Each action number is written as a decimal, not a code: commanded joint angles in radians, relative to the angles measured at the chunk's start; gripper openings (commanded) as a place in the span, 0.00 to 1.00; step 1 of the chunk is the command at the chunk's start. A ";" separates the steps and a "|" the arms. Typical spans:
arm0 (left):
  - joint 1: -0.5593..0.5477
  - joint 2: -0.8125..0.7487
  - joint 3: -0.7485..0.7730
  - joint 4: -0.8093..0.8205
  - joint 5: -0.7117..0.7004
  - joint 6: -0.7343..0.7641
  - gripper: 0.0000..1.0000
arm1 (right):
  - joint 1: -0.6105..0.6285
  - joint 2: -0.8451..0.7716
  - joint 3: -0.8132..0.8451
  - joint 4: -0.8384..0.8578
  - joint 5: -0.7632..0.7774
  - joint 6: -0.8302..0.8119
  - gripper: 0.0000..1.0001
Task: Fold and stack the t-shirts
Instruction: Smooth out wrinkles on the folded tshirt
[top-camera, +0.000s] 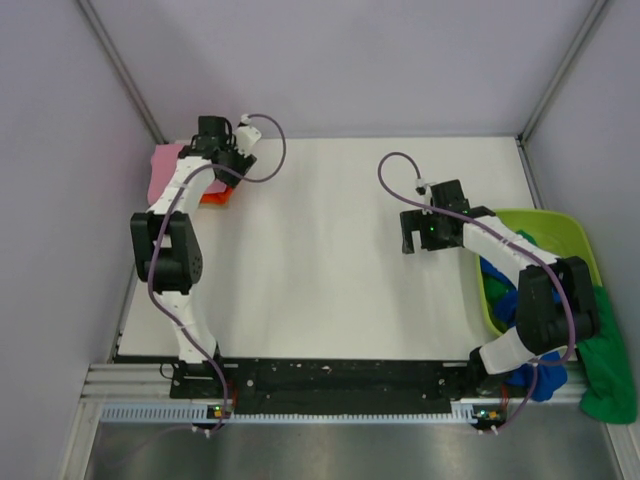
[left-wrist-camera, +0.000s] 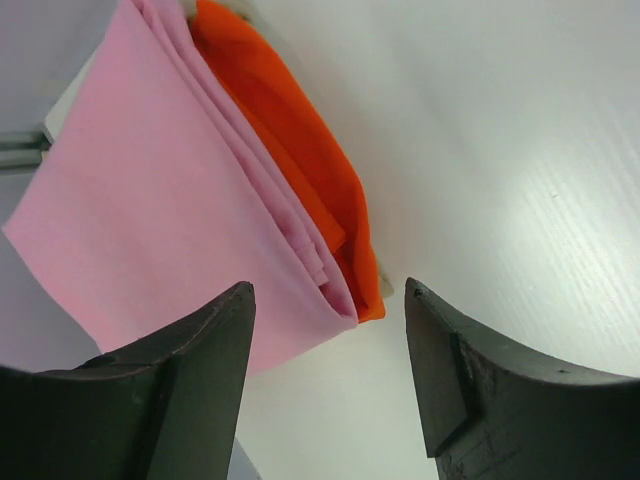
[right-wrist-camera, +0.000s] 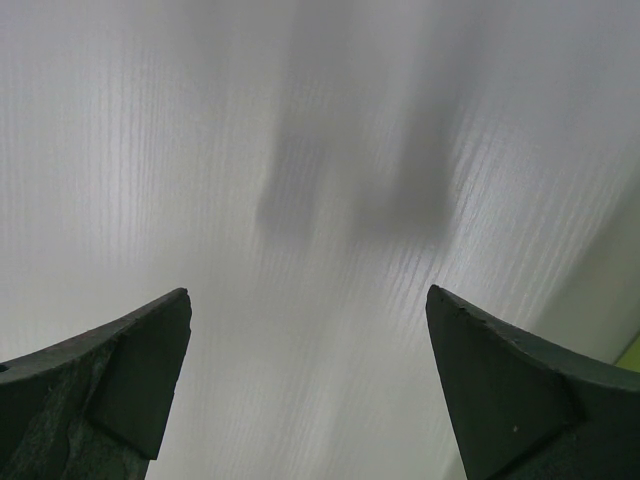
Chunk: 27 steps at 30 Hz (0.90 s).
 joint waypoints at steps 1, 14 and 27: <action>-0.002 0.037 0.014 0.016 -0.098 0.004 0.65 | -0.006 -0.004 -0.001 0.011 -0.012 -0.008 0.99; -0.028 0.128 0.024 0.054 -0.257 0.013 0.45 | -0.005 0.001 -0.002 0.019 -0.020 -0.010 0.99; -0.009 0.079 0.046 0.130 -0.331 0.013 0.00 | -0.006 0.001 -0.004 0.021 -0.024 -0.014 0.99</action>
